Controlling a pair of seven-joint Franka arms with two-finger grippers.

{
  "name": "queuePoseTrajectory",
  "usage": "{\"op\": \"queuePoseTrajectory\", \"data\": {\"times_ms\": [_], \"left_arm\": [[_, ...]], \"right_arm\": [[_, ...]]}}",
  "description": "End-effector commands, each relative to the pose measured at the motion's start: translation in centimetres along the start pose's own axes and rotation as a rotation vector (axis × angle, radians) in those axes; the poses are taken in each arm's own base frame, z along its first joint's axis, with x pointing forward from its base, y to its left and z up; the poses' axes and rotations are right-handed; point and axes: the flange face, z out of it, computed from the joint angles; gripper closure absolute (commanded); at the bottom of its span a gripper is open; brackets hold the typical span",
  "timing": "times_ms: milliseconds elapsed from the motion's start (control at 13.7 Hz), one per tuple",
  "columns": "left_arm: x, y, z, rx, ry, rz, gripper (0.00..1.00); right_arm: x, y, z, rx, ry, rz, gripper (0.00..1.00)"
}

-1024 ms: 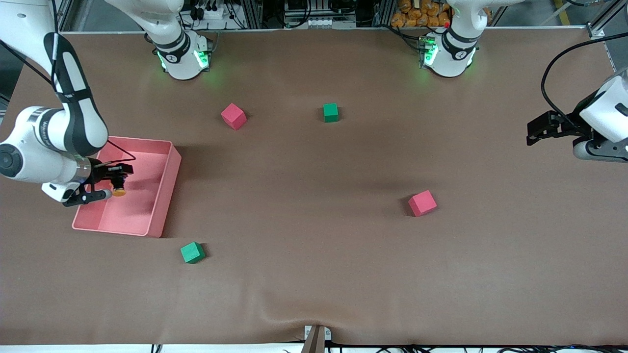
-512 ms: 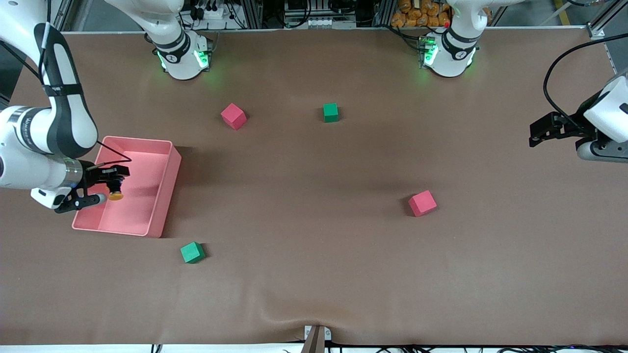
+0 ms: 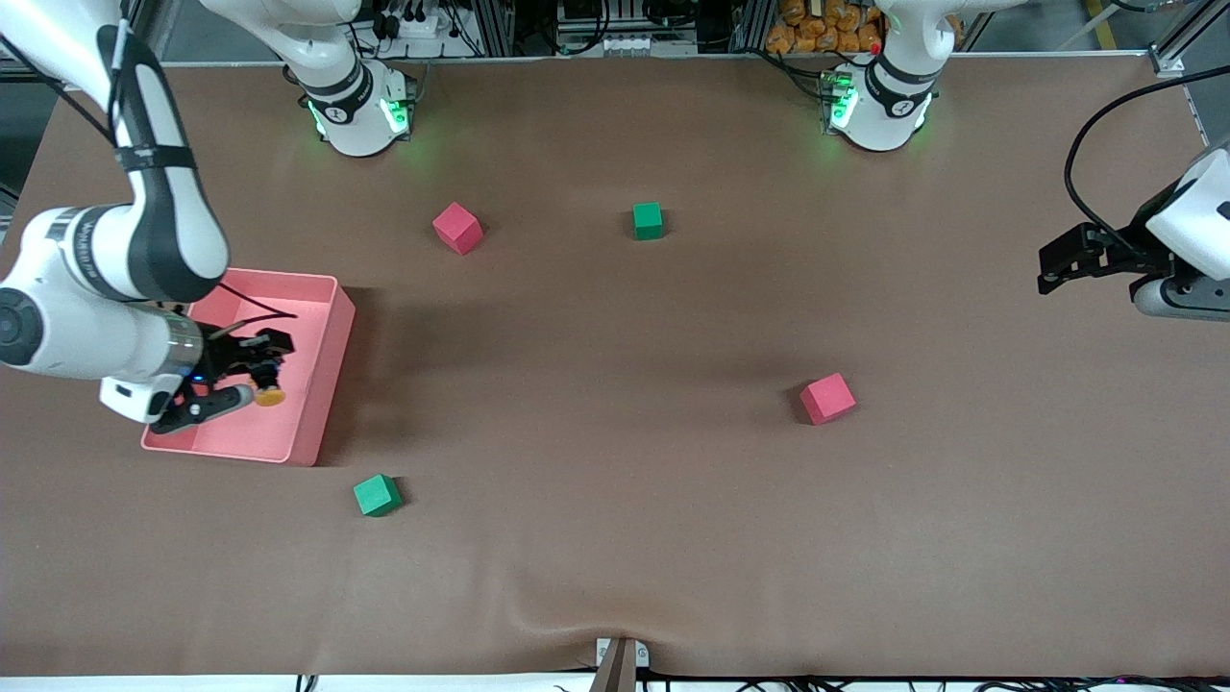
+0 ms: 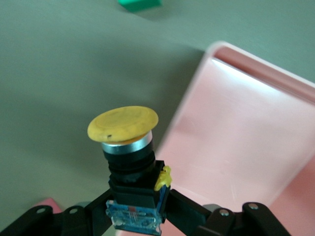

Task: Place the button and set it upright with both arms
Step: 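Lift the button out of the tray with the right gripper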

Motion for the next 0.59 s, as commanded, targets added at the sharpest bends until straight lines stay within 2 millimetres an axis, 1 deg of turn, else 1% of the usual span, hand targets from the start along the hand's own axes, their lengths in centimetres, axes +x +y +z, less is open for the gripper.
{"op": "queuePoseTrajectory", "data": {"times_ms": [0,146,220,366,512], "left_arm": [[0.4,0.4,0.5,-0.005,-0.004,0.006,0.0],[0.6,1.5,0.7,-0.009,-0.006,-0.004,0.0],[0.5,2.5,0.7,-0.009,-0.008,-0.003,0.0],[0.3,2.0,0.5,-0.01,-0.012,0.002,0.0],[0.2,1.8,0.4,-0.008,-0.011,-0.003,0.0]], "right_arm": [[1.3,-4.1,-0.3,0.004,-0.001,-0.013,1.0],[2.4,-8.2,0.2,0.053,0.008,-0.028,1.0],[2.7,-9.5,0.4,0.08,0.013,-0.029,1.0],[3.6,-12.2,-0.2,0.097,0.036,-0.06,1.0],[4.8,-15.3,-0.2,0.085,0.067,-0.075,1.0]]}}
